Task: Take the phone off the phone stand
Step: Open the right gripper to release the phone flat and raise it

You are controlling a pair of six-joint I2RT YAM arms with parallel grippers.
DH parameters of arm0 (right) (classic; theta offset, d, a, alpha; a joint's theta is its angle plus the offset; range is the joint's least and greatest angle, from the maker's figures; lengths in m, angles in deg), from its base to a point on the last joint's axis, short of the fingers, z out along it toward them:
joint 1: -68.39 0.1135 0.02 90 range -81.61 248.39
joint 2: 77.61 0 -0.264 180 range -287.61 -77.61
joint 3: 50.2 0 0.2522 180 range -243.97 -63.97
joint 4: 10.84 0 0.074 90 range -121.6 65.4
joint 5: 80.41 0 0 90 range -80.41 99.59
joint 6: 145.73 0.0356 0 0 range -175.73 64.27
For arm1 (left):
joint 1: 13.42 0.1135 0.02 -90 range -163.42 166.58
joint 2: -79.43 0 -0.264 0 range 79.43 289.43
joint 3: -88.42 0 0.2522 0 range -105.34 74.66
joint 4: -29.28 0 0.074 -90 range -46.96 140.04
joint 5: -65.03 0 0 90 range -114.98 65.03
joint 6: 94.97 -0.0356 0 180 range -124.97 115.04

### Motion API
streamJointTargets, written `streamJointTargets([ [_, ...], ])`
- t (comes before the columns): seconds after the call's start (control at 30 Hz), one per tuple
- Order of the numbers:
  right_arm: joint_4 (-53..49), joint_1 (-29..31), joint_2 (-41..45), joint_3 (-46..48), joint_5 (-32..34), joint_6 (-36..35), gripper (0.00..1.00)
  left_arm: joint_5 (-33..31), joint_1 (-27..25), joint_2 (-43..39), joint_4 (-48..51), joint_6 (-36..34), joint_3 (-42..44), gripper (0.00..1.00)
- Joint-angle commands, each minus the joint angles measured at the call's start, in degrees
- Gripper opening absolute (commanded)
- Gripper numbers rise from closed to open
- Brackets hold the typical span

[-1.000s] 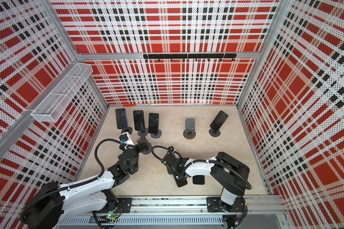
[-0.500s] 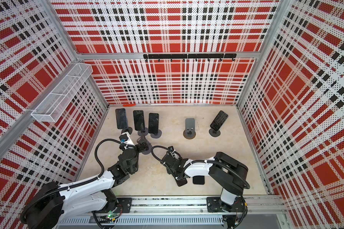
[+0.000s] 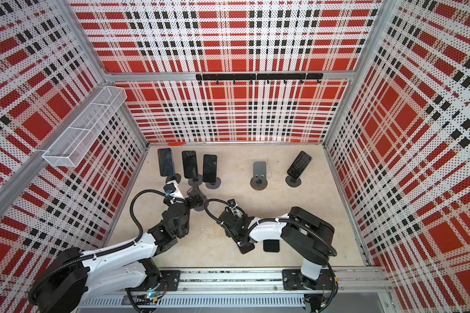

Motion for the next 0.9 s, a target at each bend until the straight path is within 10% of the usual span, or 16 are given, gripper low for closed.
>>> streamJointTargets([
  [0.0, -3.2, 0.4, -3.3, 1.0, -4.6, 1.9, 0.71, 0.1, 0.3, 0.4, -0.1, 0.1, 0.2, 0.98],
  [0.87, -6.2, 0.4, -5.5, -1.7, -9.1, -0.5, 0.79, 0.4, 0.4, 1.0, -0.1, 0.1, 0.0, 0.98],
])
